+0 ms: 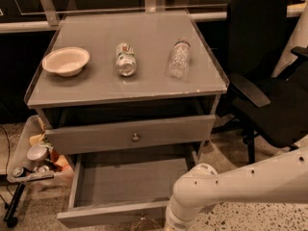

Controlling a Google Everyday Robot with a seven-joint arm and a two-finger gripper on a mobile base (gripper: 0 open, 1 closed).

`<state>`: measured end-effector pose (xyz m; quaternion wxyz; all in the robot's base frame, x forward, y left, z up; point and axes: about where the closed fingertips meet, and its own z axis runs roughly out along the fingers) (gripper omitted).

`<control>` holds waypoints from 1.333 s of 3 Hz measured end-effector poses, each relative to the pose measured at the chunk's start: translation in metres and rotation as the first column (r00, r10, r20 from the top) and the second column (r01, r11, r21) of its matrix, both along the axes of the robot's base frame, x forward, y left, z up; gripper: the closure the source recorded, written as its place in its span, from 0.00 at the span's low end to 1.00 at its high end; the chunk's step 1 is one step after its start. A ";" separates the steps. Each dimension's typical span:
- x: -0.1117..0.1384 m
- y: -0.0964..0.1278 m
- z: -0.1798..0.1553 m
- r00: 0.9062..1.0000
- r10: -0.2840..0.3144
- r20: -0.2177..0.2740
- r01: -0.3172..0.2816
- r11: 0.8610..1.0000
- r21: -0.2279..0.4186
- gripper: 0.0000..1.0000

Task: Close middle drawer

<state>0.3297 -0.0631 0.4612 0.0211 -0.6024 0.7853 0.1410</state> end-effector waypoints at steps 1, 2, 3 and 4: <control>-0.002 0.000 -0.002 1.000 -0.003 -0.007 0.003 1.000 -0.002 1.00; -0.002 0.000 -0.002 1.000 -0.004 -0.007 0.003 1.000 -0.002 1.00; 0.018 -0.002 -0.026 0.997 -0.076 0.016 0.076 0.997 0.004 1.00; 0.053 -0.006 -0.052 0.984 -0.168 0.054 0.167 0.985 0.035 1.00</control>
Offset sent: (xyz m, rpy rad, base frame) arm 0.0097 0.0002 -0.0305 0.0111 0.0084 -0.0578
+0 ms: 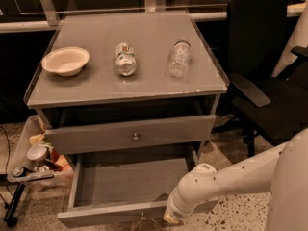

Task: Close middle drawer

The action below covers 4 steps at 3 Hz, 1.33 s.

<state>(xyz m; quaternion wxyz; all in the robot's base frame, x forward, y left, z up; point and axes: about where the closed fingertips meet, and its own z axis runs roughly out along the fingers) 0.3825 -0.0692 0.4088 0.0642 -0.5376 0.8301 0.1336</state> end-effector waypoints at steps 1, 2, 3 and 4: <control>0.015 -0.002 -0.006 0.999 -0.035 0.025 0.034 0.999 0.013 1.00; 0.029 -0.003 -0.008 0.996 -0.078 0.046 0.076 0.996 0.037 1.00; 0.029 -0.003 -0.008 0.996 -0.078 0.046 0.076 0.996 0.037 1.00; 0.040 -0.001 -0.014 0.990 -0.131 0.057 0.127 0.990 0.061 1.00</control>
Offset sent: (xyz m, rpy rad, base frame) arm 0.0577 -0.0048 -0.0174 0.0766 -0.0956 -0.1627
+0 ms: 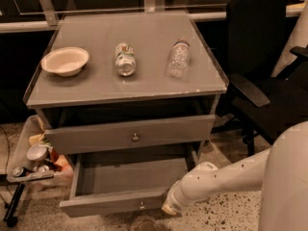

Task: Close middle drawer

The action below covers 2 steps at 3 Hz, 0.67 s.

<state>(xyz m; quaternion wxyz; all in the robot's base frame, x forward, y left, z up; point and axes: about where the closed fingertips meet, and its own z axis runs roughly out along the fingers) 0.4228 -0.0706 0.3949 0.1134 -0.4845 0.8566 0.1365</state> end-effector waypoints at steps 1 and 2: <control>0.025 -0.005 0.001 0.997 -0.068 0.040 0.067 0.998 0.010 1.00; 0.024 -0.005 0.001 0.997 -0.068 0.040 0.067 0.998 0.010 1.00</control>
Offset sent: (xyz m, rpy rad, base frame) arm 0.1215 -0.0375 0.0033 0.0038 -0.2448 -0.3439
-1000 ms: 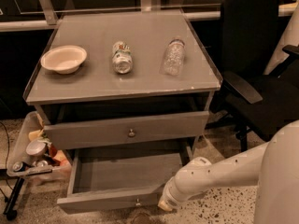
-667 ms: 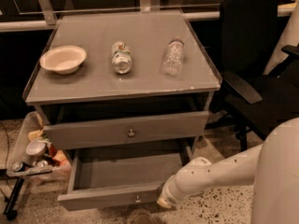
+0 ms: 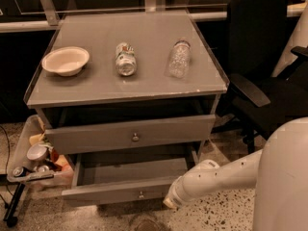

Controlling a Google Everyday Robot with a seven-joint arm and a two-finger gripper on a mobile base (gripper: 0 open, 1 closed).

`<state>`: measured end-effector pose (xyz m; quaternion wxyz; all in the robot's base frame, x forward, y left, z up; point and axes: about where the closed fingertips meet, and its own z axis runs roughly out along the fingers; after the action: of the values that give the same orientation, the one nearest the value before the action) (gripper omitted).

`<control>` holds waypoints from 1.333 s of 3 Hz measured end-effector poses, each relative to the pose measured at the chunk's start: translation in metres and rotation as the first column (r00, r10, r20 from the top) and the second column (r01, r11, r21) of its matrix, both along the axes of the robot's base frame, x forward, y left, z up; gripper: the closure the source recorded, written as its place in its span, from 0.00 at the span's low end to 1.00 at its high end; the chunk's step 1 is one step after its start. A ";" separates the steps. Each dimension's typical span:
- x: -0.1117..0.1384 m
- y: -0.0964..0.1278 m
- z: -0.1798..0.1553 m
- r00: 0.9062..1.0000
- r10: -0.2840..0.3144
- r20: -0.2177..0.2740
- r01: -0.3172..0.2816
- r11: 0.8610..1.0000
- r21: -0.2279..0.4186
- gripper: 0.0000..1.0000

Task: Close middle drawer

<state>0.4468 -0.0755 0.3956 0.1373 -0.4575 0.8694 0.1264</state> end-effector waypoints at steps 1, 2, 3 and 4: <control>0.042 -0.016 0.005 0.995 -0.078 0.064 0.079 0.997 -0.007 1.00; 0.044 -0.017 0.005 0.994 -0.085 0.070 0.086 0.996 -0.008 1.00; 0.082 -0.030 0.013 0.984 -0.132 0.123 0.135 0.990 -0.024 1.00; 0.087 -0.034 0.014 0.981 -0.142 0.130 0.147 0.989 -0.030 1.00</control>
Offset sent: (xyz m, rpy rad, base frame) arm 0.1522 -0.0401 0.0166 -0.0810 -0.2519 -0.2474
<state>0.5339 -0.1098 0.4093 0.1926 -0.4027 0.8922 0.0694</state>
